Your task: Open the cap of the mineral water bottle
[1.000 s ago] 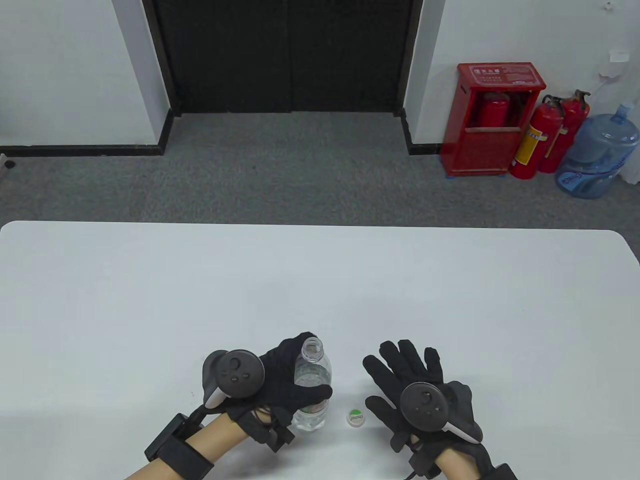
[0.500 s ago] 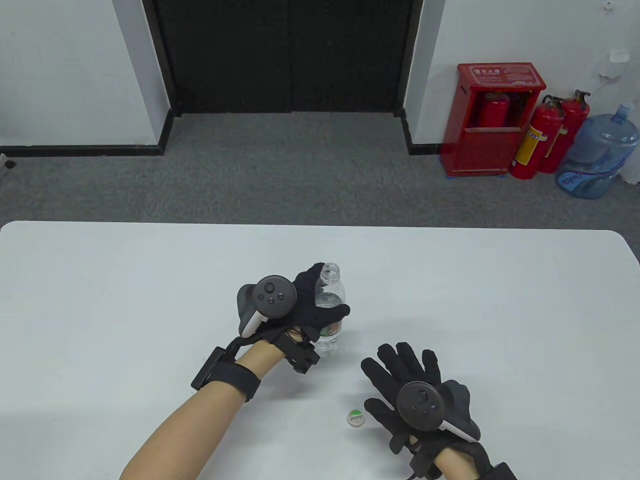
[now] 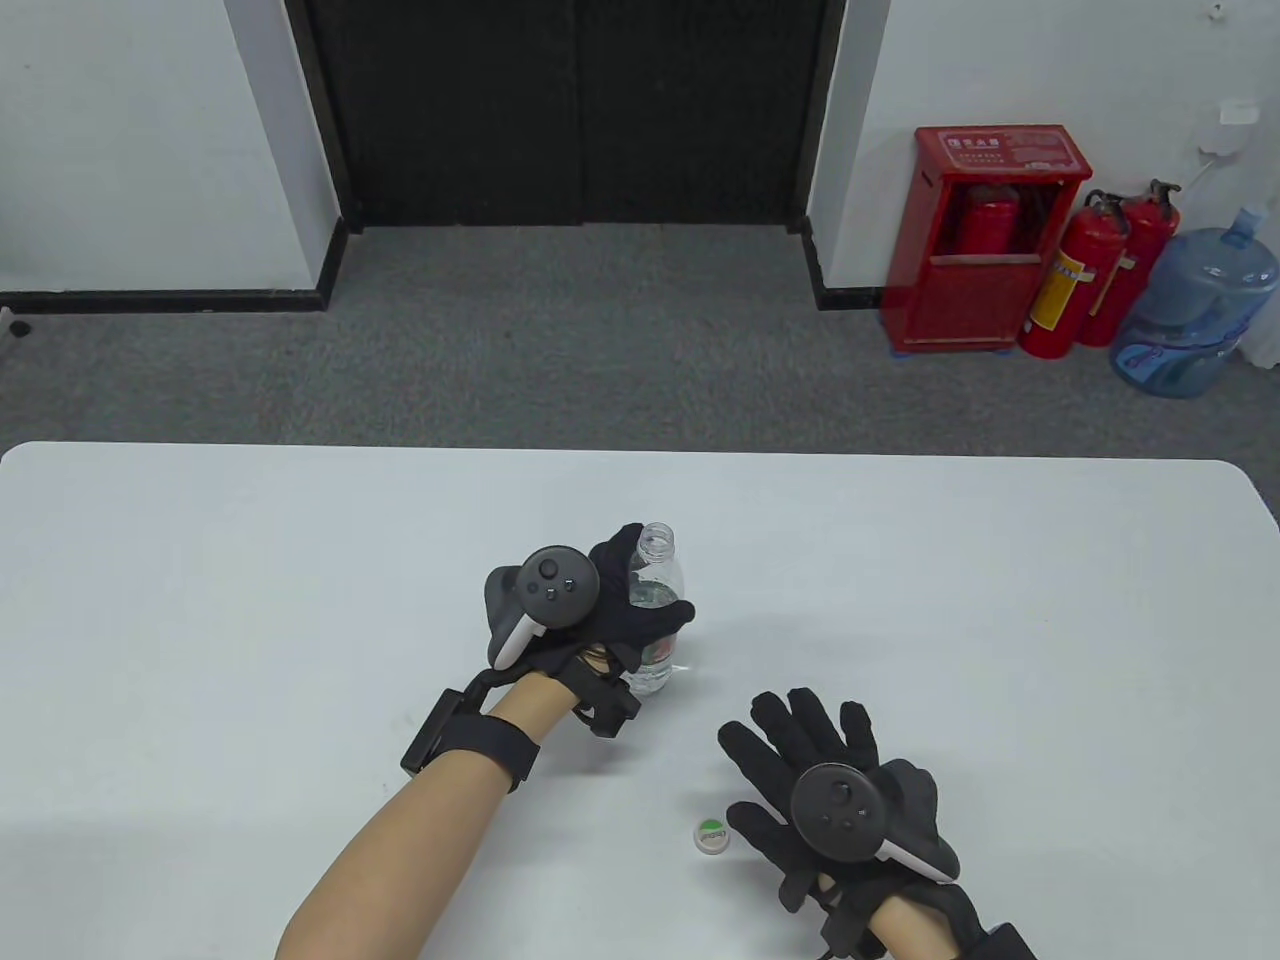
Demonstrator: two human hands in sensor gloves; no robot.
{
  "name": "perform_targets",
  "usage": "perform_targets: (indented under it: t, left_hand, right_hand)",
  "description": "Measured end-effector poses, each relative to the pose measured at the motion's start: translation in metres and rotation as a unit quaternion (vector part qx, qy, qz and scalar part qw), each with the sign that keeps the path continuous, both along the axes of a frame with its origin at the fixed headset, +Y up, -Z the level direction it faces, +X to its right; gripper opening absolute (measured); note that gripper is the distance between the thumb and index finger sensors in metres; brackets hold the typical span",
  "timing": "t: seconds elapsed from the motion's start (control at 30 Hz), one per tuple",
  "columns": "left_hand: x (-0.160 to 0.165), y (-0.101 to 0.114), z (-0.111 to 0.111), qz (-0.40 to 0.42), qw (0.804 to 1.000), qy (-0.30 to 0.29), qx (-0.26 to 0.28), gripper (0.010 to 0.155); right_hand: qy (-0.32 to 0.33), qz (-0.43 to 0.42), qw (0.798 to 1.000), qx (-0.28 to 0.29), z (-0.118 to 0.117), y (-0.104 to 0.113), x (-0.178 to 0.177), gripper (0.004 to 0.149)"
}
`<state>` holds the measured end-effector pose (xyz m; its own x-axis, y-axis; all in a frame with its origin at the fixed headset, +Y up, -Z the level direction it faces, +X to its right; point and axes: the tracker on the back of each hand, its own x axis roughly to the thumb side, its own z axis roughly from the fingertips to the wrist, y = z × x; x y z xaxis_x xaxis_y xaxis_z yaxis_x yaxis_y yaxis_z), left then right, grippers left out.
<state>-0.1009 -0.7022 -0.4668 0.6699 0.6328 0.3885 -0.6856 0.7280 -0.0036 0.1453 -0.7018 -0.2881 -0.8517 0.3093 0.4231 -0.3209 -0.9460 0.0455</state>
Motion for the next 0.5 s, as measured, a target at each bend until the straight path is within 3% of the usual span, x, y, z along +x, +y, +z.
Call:
perform_targets:
  t: [0.23,0.5]
  left_hand:
    - [-0.014,-0.001,0.007,-0.02,0.999,-0.02,-0.02,0.094]
    - [-0.058,0.006,0.042,-0.028,0.999,-0.027,-0.02,0.096]
  right_hand:
    - [-0.002,-0.004,1.0,0.004,-0.003,-0.003,0.002,0.072]
    - [0.01,-0.017,1.0,0.024,0.001,0.0,0.0,0.073]
